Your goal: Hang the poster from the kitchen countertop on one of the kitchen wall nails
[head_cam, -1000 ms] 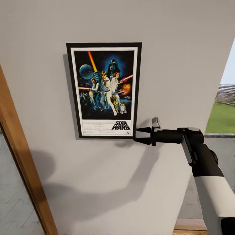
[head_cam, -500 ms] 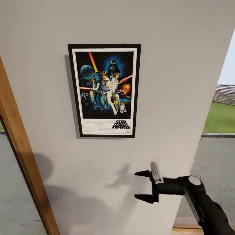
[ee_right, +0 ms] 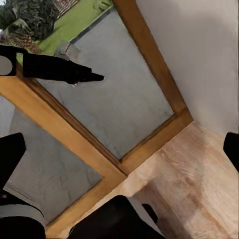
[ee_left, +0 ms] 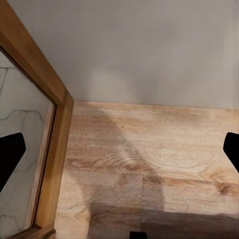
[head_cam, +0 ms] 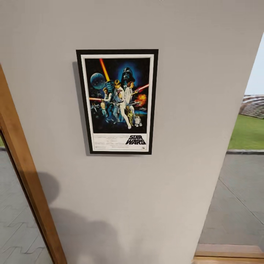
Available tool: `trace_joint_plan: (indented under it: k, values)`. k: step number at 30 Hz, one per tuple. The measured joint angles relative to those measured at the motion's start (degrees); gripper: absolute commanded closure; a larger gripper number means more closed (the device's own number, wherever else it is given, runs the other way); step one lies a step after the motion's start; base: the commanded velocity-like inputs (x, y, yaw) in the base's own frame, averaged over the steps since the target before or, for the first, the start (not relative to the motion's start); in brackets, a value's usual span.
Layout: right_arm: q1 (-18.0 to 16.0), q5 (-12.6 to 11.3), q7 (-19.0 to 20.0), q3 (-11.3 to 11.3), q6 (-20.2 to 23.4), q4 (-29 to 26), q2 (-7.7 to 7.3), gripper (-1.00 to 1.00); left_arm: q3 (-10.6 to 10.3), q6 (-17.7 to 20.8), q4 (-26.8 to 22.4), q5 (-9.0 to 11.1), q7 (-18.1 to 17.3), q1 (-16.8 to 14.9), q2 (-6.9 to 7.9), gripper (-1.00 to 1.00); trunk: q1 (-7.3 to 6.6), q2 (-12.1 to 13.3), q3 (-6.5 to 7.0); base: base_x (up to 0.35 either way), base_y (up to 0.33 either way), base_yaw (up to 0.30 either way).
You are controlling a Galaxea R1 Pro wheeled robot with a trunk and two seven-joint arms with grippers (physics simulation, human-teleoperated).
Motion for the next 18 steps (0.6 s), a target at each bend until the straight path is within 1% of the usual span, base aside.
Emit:
trace_joint_plan:
  k: [1, 2, 3, 4, 5, 6, 7, 8, 9, 10, 11, 12, 13, 14, 18]
  values:
    - [0.03, 0.00, -0.79, -0.06, -0.26, 1.79, -0.15, -1.00, -0.05, -0.01, 0.04, 0.00, 0.00, 0.00, 0.00, -1.00, 0.00, 0.00, 0.00, 0.000, 0.000, 0.000]
    - [0.07, 0.01, -2.88, -0.13, -0.63, 4.88, -0.40, -1.00, -0.16, -0.02, 0.15, 0.00, 0.00, 0.00, 0.00, -1.00, 0.00, 0.00, 0.00, 0.000, 0.000, 0.000]
    - [0.08, 0.01, -4.17, -0.17, -0.78, 6.31, -0.51, -1.00, -0.22, -0.02, 0.23, -0.02, 0.00, 0.00, 0.00, -1.00, 0.00, 0.00, 0.00, 0.000, 0.000, 0.000]
    - [0.10, 0.03, -7.14, -0.19, -0.95, 8.54, -0.83, -1.00, -0.29, -0.03, 0.35, -0.04, 0.00, 0.00, 0.00, -1.00, 0.00, 0.00, 0.00, 0.000, 0.000, 0.000]
    - [0.10, 0.04, -8.86, -0.19, -1.01, 9.53, -1.01, -1.00, -0.33, -0.03, 0.41, -0.05, 0.01, 0.00, 0.00, -1.00, 0.00, 0.00, 0.00, 0.000, 0.000, 0.000]
    - [0.16, 0.28, -24.31, 0.20, -0.96, 14.44, -1.35, -1.00, -0.47, -0.01, 0.67, -0.21, 0.11, 0.00, -0.07, -1.00, 0.00, 0.00, -0.01, 0.000, 0.000, 0.000]
    - [0.13, 0.17, -28.68, 0.22, -1.07, 15.22, -1.30, -1.00, -0.49, 0.01, 0.73, -0.26, 0.14, 0.00, -0.08, -1.00, 0.00, 0.00, 0.00, 0.000, 0.000, 0.000]
    - [0.13, 0.13, -30.55, 0.21, -1.10, 15.44, -1.28, -1.00, -0.49, 0.02, 0.74, -0.28, 0.16, 0.00, -0.08, -1.00, 0.00, 0.00, 0.00, 0.000, 0.000, 0.000]
    - [0.13, 0.09, -34.59, 0.23, -1.13, 15.75, -1.24, -1.00, -0.50, 0.03, 0.80, -0.32, 0.19, 0.00, -0.11, -1.00, 0.00, 0.00, 0.00, 0.000, 0.000, 0.000]
    - [0.09, -0.29, -53.08, 0.06, -1.06, 18.07, 1.20, -1.00, -1.18, 0.00, 3.06, -0.62, 0.27, 0.01, -0.19, -1.00, 0.00, 0.00, -0.01, 0.000, 0.000, 0.000]
    - [0.07, -0.41, -60.12, 0.21, -1.11, 18.31, 1.76, -1.00, -1.26, -0.01, 3.43, -0.71, 0.28, 0.00, -0.20, -1.00, 0.00, 0.00, 0.00, 0.000, 0.000, 0.000]
    - [0.06, -0.44, -65.02, 0.22, -1.09, 18.57, 2.46, -1.00, -1.35, -0.02, 3.81, -0.94, 0.29, 0.00, -0.22, -1.00, 0.00, 0.00, 0.00, 0.000, 0.000, 0.000]
    - [0.11, -0.20, -75.19, 0.47, -1.02, 23.56, 3.70, -1.00, -1.48, -0.02, 4.47, -1.83, 0.37, 0.00, -0.25, -1.00, 0.00, 0.00, -0.01, 0.000, 0.000, 0.000]
    - [0.05, -0.20, -75.86, 0.48, -1.02, 25.04, 3.78, -1.00, -1.50, -0.02, 4.51, -1.88, 0.38, -0.01, -0.25, -1.00, 0.00, 0.00, 0.00, 0.000, 0.000, 0.000]
    - [0.04, -0.20, -76.52, 0.44, -1.02, 29.22, 3.87, -1.00, -1.51, -0.03, 4.56, -1.95, 0.37, -0.01, -0.26, -1.00, 0.00, 0.00, 0.00, 0.000, 0.000, 0.000]
